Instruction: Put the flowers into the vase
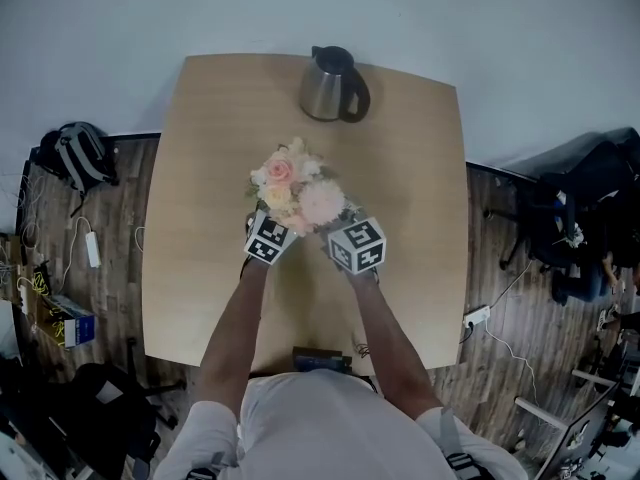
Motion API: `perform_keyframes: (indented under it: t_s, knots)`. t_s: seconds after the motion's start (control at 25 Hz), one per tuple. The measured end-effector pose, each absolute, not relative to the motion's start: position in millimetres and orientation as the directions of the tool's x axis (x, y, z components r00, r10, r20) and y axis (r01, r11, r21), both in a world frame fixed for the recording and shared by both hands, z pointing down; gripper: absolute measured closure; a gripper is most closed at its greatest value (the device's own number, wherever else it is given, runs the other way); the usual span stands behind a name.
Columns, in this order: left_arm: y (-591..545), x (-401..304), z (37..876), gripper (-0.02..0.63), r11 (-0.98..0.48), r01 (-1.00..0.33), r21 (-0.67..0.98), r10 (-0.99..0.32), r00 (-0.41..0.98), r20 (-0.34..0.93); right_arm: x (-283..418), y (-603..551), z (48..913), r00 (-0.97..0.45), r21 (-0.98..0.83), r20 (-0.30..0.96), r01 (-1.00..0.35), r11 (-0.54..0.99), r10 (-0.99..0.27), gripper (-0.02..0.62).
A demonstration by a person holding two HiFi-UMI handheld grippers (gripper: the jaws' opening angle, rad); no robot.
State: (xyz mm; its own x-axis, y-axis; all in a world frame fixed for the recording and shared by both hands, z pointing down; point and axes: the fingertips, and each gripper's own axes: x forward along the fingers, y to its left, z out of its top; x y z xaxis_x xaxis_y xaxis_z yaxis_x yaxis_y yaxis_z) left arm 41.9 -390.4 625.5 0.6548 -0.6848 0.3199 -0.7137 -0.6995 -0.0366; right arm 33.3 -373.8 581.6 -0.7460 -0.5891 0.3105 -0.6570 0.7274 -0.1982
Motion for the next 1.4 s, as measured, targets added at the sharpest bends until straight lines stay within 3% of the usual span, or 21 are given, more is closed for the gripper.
perform_keyframes:
  t_s: [0.72, 1.4]
  knots:
    - [-427, 53, 616, 0.261, -0.708, -0.706, 0.018, -0.681, 0.688, 0.251, 44, -414, 584, -0.699, -0.184, 0.329, -0.707, 0.683, -0.635, 0.327]
    - [-420, 47, 621, 0.261, -0.706, -0.708, 0.013, -0.678, 0.681, 0.277, 42, -405, 585, -0.722, -0.193, 0.325, -0.683, 0.704, -0.611, 0.325]
